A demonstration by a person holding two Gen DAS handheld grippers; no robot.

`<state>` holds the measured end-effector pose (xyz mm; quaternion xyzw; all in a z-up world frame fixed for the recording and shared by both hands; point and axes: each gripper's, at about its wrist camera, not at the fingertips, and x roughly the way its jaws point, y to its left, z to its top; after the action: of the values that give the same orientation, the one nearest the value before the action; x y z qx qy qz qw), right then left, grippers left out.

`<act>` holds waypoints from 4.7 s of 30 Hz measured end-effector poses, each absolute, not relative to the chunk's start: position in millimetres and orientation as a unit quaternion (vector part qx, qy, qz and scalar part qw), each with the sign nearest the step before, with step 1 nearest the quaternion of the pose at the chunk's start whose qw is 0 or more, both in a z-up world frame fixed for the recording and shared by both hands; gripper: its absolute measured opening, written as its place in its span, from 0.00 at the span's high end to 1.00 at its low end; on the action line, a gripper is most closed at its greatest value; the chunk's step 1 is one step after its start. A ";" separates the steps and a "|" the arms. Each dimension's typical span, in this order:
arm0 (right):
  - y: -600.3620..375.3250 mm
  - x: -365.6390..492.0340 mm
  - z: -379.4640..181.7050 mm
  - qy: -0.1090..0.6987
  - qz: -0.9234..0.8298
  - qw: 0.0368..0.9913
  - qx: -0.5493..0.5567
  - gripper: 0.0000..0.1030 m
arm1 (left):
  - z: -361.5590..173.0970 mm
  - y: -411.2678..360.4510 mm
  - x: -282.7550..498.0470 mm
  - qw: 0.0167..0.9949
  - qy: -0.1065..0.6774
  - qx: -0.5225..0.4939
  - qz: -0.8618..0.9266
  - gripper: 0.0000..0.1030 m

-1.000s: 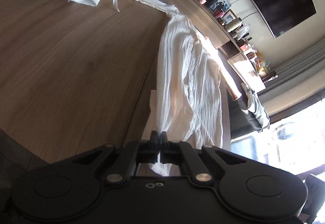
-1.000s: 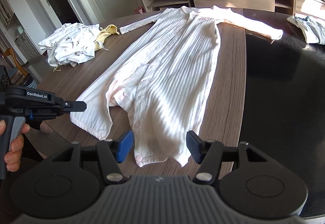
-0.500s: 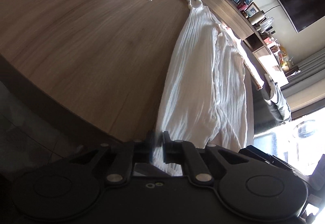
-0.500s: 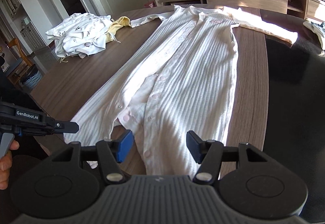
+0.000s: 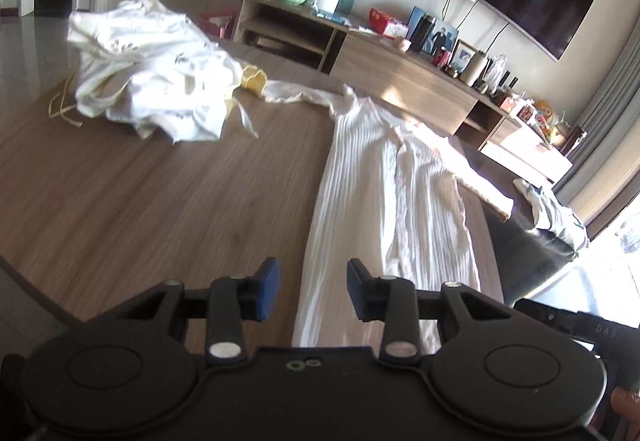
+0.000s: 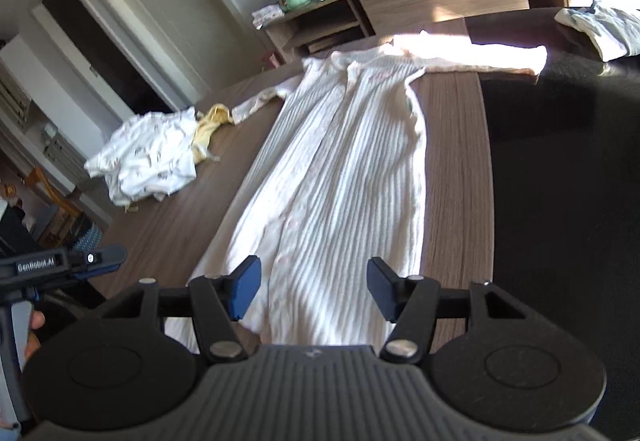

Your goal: Fold clothes

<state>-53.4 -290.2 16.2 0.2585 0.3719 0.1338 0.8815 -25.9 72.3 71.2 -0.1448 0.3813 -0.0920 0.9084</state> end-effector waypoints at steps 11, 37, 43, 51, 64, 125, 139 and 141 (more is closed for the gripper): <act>-424.4 79.2 -1.3 0.324 -0.025 0.841 0.433 0.24 | 67.3 -10.5 48.8 0.912 0.339 -0.162 -0.164 0.62; -422.3 161.1 -37.2 0.346 -0.106 0.839 0.406 0.40 | 19.9 -5.1 136.6 0.934 0.319 -0.120 -0.105 0.62; -414.2 177.7 -48.1 0.363 -0.089 0.857 0.354 0.82 | 13.5 -3.6 131.3 0.927 0.329 -0.137 -0.118 0.62; -429.3 171.4 -47.7 0.352 -0.133 0.837 0.398 0.76 | 16.6 -4.5 126.8 0.927 0.322 -0.141 -0.130 0.61; -429.1 181.8 -35.5 0.363 -0.167 0.844 0.358 0.63 | 22.7 -24.9 122.6 0.945 0.305 -0.050 -0.103 0.61; -208.6 226.8 -13.7 0.397 0.080 0.914 0.031 0.62 | 29.0 16.4 131.2 0.947 0.304 -0.075 -0.075 0.60; -208.9 95.8 3.8 0.313 0.147 0.936 0.072 0.51 | -7.5 83.1 214.4 0.911 0.355 -0.205 -0.039 0.58; -205.8 81.3 -0.5 0.310 0.152 0.935 0.078 0.51 | -12.0 81.3 217.7 0.915 0.351 -0.194 -0.028 0.58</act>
<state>81.3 -205.8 -0.5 0.0782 0.3097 0.1517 0.9354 217.7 81.3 -12.0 -0.1943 0.3512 -0.0280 0.9155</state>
